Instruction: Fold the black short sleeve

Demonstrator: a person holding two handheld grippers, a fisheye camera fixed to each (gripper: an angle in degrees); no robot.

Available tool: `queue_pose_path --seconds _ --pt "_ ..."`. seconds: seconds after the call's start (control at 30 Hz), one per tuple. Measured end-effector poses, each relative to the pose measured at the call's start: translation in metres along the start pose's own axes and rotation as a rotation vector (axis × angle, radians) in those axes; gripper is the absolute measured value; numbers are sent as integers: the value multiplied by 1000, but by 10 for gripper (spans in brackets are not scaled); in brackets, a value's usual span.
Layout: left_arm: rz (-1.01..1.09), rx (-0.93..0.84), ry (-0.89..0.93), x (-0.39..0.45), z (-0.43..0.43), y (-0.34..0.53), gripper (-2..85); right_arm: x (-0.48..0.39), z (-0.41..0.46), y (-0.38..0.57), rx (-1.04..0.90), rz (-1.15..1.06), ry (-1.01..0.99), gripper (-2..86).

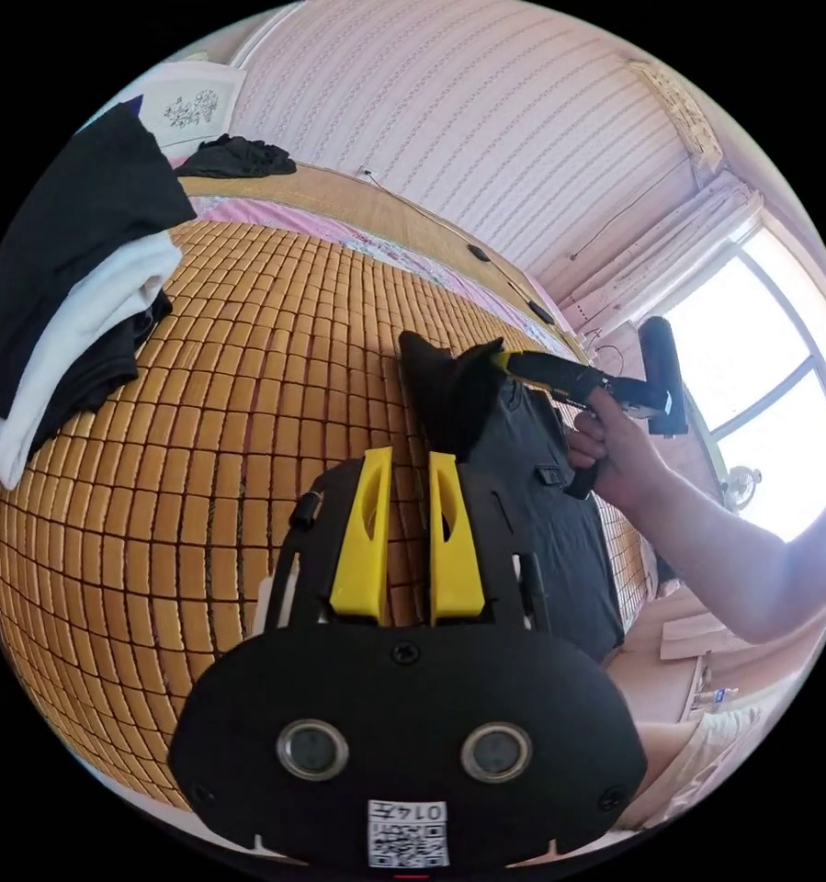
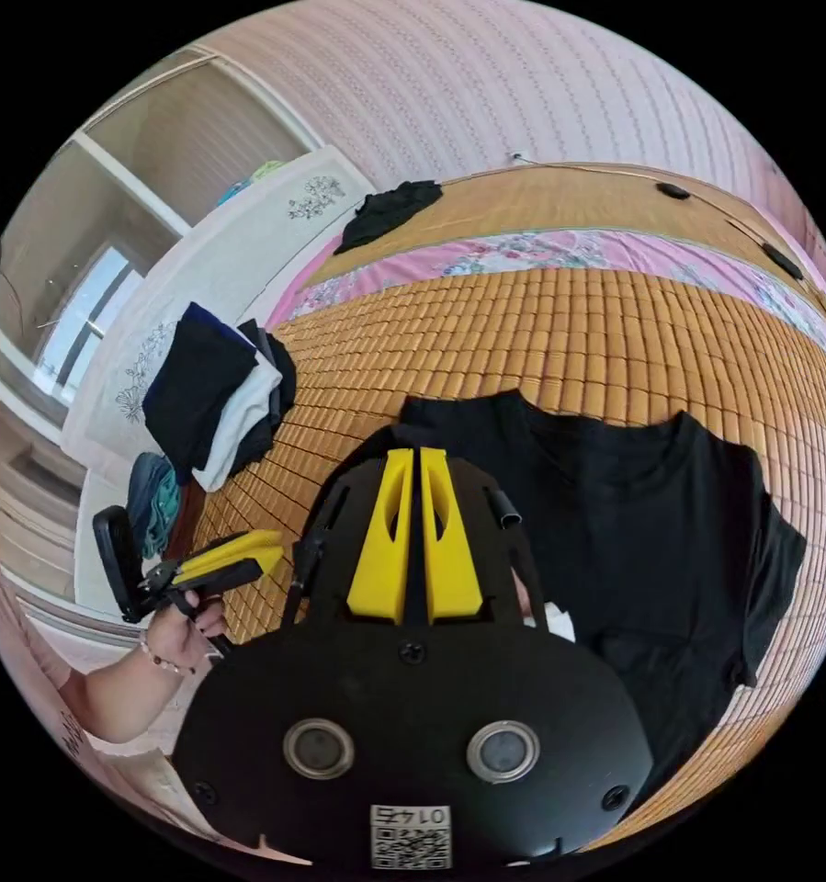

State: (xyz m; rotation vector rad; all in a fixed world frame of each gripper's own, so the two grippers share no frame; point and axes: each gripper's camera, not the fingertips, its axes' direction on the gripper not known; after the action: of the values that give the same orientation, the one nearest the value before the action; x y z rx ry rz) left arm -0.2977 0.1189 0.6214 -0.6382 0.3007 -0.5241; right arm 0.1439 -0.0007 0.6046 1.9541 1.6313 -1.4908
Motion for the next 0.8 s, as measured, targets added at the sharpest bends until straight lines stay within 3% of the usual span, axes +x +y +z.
queue_pose_path --seconds 0.1,0.4,0.53,0.8 --pt "43 -63 29 14 19 -5 79 39 6 15 -148 114 66 25" --pt "248 -257 -53 66 76 -13 79 50 16 14 -172 75 184 61" --pt "294 -339 -134 80 105 -15 66 51 35 13 -260 47 267 29" --pt "277 -281 -160 87 85 -27 37 44 15 15 -223 -22 168 -6"
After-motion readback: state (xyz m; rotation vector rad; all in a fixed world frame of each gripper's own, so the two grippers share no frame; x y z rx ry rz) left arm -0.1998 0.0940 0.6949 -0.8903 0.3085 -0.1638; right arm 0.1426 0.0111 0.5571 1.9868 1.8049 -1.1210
